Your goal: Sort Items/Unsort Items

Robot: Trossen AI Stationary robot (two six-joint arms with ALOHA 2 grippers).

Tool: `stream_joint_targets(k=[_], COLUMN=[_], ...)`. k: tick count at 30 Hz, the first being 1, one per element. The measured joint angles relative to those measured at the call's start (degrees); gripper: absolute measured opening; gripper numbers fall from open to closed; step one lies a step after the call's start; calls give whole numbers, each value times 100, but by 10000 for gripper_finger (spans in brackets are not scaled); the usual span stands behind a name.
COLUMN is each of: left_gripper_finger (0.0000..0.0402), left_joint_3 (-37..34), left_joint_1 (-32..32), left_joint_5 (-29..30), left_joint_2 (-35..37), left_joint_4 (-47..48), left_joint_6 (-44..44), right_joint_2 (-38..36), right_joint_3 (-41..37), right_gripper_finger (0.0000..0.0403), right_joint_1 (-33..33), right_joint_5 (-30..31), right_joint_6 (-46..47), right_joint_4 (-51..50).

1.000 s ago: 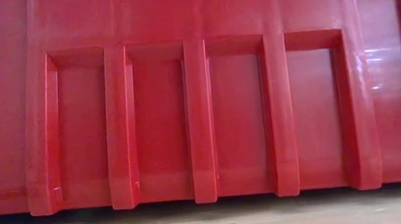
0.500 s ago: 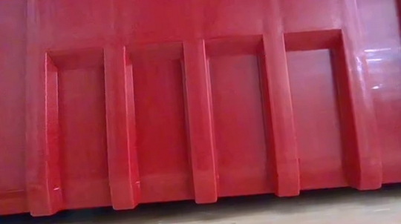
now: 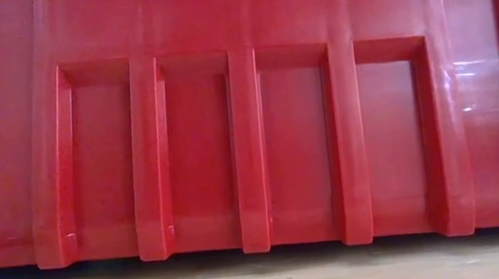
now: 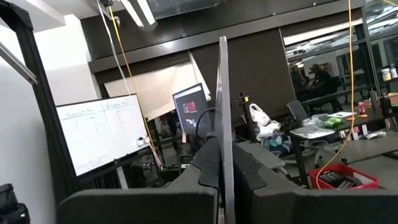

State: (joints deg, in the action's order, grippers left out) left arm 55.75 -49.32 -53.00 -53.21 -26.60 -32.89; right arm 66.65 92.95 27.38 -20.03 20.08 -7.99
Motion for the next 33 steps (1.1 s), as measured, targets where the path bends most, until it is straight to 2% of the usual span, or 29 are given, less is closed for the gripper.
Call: stream_joint_targets(k=[4,10,17,25,29,33], left_gripper_finger=[11,5,3,2,1,1], left_joint_3=[0,0,277,385,385,385], left_joint_1=[26,-46,-756,-1121,-1130,-1160], left_joint_5=[-207,-297,-1076,-1354,-1364,-1202], left_joint_2=[-109,-129,-83,-182,-247,-264], left_joint_4=[26,-19,133,392,797,1894], left_joint_6=[14,95,-293,-279,88,1103], right_joint_2=[62,104,-69,94,158,182], right_joint_3=[0,11,5,4,4,-2], right_gripper_finger=[0,0,0,0,0,0], right_joint_1=[-2,0,83,87,91,79], right_joint_5=[-34,-58,-197,-202,106,499], right_joint_6=[4,36,-471,-853,-1312,-1538], right_joint_4=[13,-134,-1706,-2856,-3567,-4345])
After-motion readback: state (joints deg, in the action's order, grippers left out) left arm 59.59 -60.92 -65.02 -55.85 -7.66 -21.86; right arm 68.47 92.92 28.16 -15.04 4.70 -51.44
